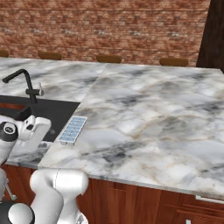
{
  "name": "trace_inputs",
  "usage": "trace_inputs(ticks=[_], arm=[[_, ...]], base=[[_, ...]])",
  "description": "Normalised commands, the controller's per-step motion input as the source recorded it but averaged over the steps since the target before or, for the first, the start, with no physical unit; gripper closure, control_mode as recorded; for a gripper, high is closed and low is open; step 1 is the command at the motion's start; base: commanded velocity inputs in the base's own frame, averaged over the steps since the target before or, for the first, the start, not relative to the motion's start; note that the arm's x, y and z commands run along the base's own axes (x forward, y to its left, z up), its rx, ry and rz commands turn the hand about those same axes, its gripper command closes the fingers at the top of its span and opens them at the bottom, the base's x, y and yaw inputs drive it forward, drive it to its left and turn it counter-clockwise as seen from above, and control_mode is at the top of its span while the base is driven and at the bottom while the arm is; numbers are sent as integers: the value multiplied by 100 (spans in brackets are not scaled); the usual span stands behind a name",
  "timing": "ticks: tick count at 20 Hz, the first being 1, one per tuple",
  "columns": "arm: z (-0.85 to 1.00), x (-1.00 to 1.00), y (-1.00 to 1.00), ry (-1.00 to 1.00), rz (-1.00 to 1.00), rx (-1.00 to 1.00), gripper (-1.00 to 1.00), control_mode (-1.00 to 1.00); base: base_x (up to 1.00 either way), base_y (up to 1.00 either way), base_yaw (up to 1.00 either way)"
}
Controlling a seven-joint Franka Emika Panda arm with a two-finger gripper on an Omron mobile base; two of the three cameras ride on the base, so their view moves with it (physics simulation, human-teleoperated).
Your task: The ice cube tray has been filled with water. Take the tray and place it in the freezer to make ice. Close the freezer door after placing the tray.
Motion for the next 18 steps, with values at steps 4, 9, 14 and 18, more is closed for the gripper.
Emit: trace_inputs(ticks=[4,9,14,18], arm=[[-43,32,0,9,8,-21,-100,-100],[-38,48,0,3,16,-14,-100,-100],[-28,51,1,1,21,-10,-100,-100],[-32,42,2,3,20,-3,-100,-100]], base=[[0,0,0],[0,0,0],[0,0,0],[0,0,0]])
